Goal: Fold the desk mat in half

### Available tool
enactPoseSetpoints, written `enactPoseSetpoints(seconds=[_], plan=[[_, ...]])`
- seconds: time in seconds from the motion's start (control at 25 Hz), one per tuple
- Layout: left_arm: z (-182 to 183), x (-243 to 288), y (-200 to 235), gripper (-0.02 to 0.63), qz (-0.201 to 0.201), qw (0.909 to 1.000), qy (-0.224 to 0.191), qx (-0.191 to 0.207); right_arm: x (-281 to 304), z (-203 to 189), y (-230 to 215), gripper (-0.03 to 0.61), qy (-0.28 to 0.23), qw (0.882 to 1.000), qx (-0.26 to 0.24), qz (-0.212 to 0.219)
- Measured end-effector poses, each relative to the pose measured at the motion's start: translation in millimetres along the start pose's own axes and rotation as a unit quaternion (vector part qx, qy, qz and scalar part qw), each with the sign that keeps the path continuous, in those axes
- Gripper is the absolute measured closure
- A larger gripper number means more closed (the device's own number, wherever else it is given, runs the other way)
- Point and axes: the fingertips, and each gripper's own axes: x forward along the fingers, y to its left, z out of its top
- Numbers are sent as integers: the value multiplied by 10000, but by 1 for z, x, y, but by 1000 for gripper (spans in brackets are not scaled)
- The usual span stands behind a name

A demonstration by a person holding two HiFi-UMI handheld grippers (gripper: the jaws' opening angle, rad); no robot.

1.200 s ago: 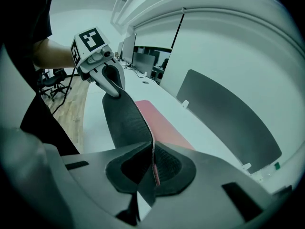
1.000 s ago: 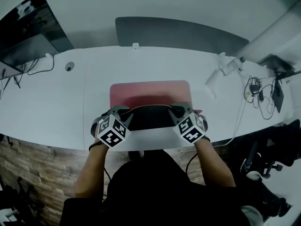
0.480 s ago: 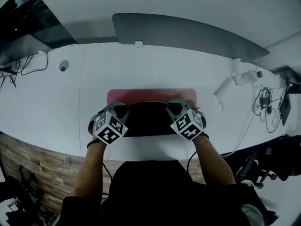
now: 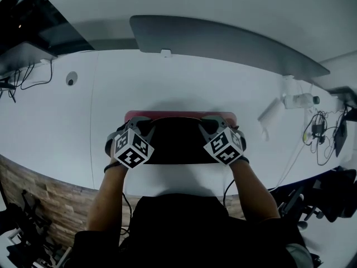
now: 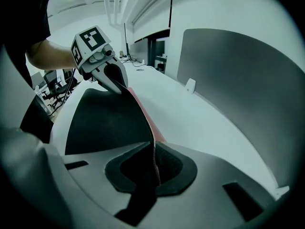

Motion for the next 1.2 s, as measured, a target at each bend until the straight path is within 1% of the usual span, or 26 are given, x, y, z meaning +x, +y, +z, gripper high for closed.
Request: enactPoseSetpoints(seconds=[0.16, 0.28, 0.36, 0.64, 0.88, 1.04, 1.12, 1.2], plan=[[0, 7, 3, 571, -50, 10000, 64, -11, 6, -3, -6, 538, -4, 10000, 68, 41], [-1, 10, 5, 571, -38, 10000, 85, -31, 10, -3, -9, 534, 52, 10000, -13, 81], [-1, 12, 7, 560, 3, 10000, 82, -54, 12, -3, -10, 534, 59, 9999, -63, 100], [-3, 17, 12, 549, 25, 9999, 101, -97, 16, -3, -13, 532, 47, 9999, -70, 137], [-5, 19, 16, 541, 80, 9998, 92, -166, 17, 2, -17, 532, 21, 9999, -63, 87], [-6, 22, 17, 537, 81, 9998, 120, -156, 20, 1, -18, 528, 101, 9998, -137, 69], [-7, 22, 20, 518, 158, 9996, 89, -227, 23, 0, -17, 518, 194, 9995, -241, 48], [-9, 20, 26, 473, 335, 9988, -6, -364, 24, 0, -17, 515, 215, 9995, -228, 39]])
